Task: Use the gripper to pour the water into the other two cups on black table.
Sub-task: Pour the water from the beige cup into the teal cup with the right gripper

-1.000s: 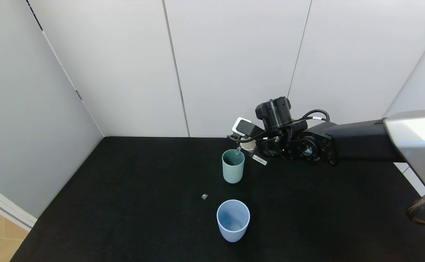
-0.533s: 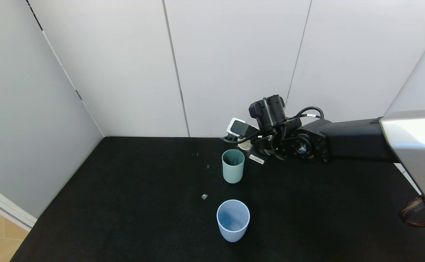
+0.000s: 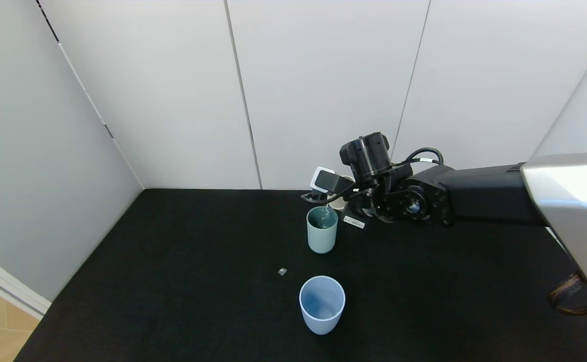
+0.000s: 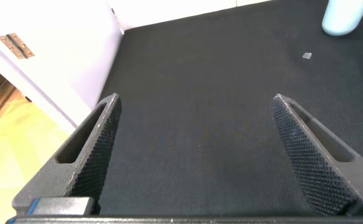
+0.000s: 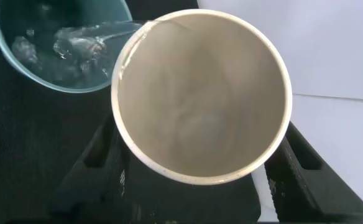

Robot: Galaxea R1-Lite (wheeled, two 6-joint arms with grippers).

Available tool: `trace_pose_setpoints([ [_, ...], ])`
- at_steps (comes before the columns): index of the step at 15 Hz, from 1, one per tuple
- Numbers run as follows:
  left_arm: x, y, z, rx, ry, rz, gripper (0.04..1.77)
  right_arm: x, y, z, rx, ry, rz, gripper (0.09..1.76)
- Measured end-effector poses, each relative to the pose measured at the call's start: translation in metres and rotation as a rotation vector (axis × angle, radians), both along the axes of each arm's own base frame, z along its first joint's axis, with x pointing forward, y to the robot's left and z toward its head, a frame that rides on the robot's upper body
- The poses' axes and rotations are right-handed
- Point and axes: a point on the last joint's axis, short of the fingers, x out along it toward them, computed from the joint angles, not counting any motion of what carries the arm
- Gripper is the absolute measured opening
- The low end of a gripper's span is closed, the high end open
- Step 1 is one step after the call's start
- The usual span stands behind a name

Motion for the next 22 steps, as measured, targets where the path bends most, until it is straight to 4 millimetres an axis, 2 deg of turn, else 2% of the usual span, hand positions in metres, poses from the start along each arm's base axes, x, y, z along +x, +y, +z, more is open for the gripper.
trace_pose_setpoints([
  [7, 0.0, 0.0, 0.0, 0.0, 0.0, 0.0, 1.72, -0.0005, 0.0007, 0.0001, -0.053, -0.016, -0.004, 1.27],
  [22, 0.0, 0.0, 0.0, 0.0, 0.0, 0.0, 1.72, -0.0014, 0.0029, 0.0018, -0.052, -0.022, 0.002, 1.27],
])
